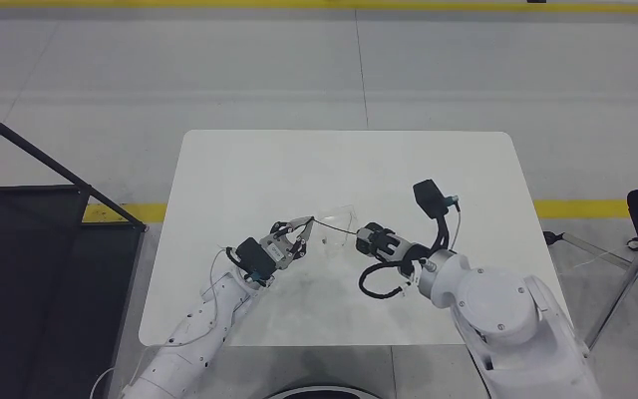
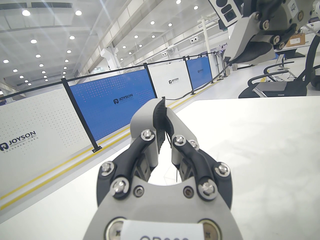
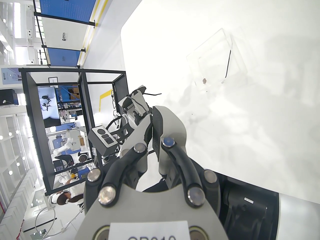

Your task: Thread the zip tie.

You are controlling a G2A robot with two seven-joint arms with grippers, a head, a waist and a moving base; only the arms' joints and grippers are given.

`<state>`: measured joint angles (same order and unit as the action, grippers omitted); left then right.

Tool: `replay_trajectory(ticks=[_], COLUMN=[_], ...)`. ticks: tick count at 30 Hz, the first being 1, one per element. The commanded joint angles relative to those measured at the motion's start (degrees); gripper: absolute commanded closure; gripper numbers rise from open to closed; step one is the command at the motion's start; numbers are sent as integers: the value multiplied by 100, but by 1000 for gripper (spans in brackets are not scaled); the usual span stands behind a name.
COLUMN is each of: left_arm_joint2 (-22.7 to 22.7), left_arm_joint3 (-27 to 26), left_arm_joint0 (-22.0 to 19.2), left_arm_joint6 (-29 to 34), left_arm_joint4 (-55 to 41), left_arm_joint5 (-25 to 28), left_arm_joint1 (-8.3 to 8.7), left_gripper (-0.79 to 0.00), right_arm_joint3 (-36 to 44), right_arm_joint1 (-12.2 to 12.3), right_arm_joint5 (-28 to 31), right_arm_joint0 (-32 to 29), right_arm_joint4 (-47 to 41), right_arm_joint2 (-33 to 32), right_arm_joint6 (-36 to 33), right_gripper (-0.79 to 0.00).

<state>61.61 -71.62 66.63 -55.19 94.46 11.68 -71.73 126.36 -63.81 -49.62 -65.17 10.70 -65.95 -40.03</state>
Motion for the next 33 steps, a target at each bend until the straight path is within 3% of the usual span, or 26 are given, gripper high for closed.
replay_trajectory(ticks=[1,33], left_arm_joint2=[0,0], left_arm_joint3=[0,0], left_arm_joint0=[0,0], left_arm_joint6=[0,0], left_arm_joint4=[0,0], left_arm_joint5=[0,0], left_arm_joint1=[0,0], left_gripper=[0,0], right_arm_joint3=[-17,-82], right_arm_joint1=[-2,37], right_arm_joint5=[-12,-110], right_arm_joint0=[26,135], right_arm_joint4=[-4,-143], right_arm_joint2=[21,48], right_arm_joint6=[21,43], right_gripper=[0,0])
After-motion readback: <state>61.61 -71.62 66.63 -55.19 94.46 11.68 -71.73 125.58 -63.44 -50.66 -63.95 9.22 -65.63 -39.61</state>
